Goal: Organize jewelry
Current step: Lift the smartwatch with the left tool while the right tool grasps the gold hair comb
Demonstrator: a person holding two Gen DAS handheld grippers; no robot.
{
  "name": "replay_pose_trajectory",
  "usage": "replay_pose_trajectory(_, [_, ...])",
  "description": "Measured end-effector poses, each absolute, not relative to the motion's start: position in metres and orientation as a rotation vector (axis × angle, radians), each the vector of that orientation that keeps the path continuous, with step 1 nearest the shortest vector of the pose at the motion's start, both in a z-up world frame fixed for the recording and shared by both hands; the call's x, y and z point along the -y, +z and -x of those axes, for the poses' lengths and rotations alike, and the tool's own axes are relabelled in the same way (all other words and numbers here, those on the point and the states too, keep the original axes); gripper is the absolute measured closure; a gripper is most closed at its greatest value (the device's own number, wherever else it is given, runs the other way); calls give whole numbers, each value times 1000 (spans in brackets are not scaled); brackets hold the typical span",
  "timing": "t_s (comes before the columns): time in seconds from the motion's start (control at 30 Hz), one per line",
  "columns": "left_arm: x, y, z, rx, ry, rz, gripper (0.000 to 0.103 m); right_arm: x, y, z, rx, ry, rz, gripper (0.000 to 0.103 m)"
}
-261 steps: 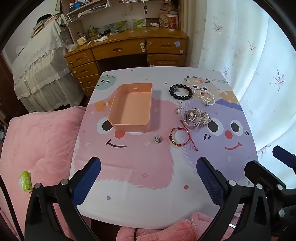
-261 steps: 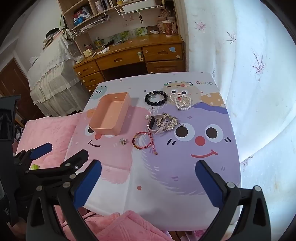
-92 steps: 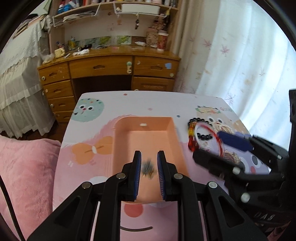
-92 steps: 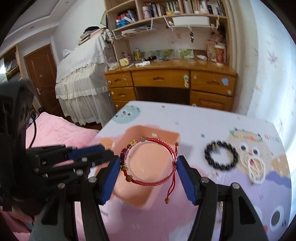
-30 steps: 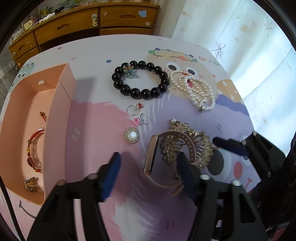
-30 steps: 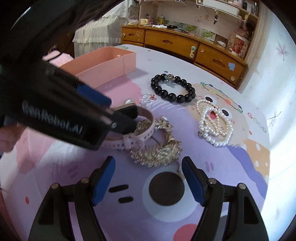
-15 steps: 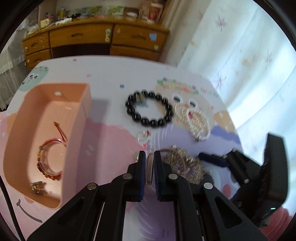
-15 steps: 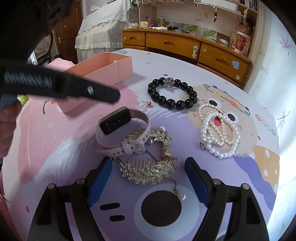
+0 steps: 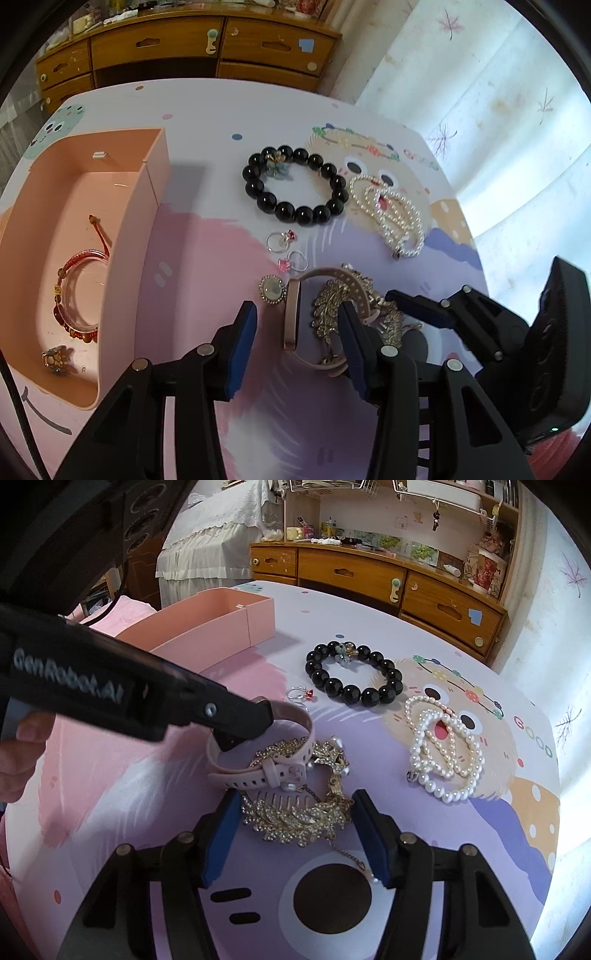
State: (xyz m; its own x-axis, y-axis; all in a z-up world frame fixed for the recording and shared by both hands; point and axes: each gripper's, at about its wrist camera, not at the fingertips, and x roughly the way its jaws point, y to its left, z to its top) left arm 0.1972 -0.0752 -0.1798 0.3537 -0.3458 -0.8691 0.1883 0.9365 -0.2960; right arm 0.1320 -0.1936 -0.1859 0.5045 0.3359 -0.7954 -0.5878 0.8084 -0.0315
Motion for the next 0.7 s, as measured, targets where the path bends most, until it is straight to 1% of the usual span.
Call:
replay_pose_trajectory(0.03, [77, -182, -198, -1170, -338, 139, 59, 193, -186, -132, -879, 569, 318, 41])
replay_pose_trajectory(0.07, [79, -185, -199, -1182, -329, 125, 63, 193, -186, -132, -879, 569, 319, 41])
replay_pose_trajectory(0.1, [79, -188, -200, -1190, -325, 120, 75, 193, -186, -132, -880, 568, 319, 42])
replay_pose_trajectory(0.13, [79, -190, -201, -1195, -317, 120, 80, 194, -186, -132, -880, 568, 318, 42])
replay_pose_trajectory(0.2, [76, -192, -202, -1200, -312, 145, 94, 193, -186, -131, -884, 565, 314, 42])
replay_pose_trajectory(0.37, [74, -185, -200, -1160, -317, 158, 96, 192, -183, -131, -906, 539, 301, 42])
replay_pose_trajectory(0.7, [61, -157, -195, -1094, -299, 170, 96, 186, -177, -125, -930, 529, 172, 42])
